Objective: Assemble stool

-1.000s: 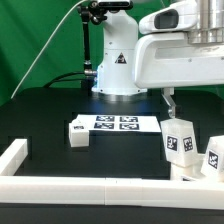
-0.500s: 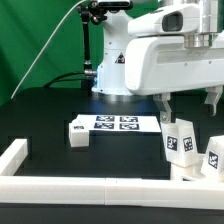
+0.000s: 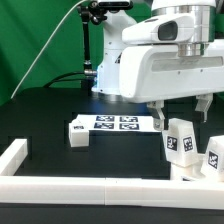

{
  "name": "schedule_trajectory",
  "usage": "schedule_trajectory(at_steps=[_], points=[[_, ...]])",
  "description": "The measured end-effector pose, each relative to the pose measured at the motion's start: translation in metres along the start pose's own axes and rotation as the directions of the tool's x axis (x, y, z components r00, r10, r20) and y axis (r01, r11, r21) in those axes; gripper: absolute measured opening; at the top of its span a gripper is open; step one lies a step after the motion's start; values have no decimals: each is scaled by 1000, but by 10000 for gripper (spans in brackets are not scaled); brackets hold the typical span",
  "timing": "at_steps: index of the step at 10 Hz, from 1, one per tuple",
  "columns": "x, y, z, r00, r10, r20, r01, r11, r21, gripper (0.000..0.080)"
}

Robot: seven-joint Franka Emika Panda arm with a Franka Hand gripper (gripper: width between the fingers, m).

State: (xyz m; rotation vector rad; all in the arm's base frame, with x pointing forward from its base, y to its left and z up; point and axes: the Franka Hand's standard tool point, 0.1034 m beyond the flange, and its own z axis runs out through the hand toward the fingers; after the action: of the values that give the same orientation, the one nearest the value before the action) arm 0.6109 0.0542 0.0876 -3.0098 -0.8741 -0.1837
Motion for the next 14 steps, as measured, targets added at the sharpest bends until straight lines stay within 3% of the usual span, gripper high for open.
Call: schedule_trajectory(at_steps=[2,4,5,6,8,11,14], points=[[-2,1,4,1000,1,7,-1,1000,0,648],[-2,1,5,1000,-1,8,1,1000,0,385],[-2,1,5,1000,3,8,-3,1000,-1,385],[-2,1,5,1000,10,8,-10,1000,-1,337],[-2,1,4,998,70,8,-70,998,-1,337],[-3,1,5,948,319,10,-319,948,-2,337],[-1,-4,5,762,648,18,-648,762,-5,337]])
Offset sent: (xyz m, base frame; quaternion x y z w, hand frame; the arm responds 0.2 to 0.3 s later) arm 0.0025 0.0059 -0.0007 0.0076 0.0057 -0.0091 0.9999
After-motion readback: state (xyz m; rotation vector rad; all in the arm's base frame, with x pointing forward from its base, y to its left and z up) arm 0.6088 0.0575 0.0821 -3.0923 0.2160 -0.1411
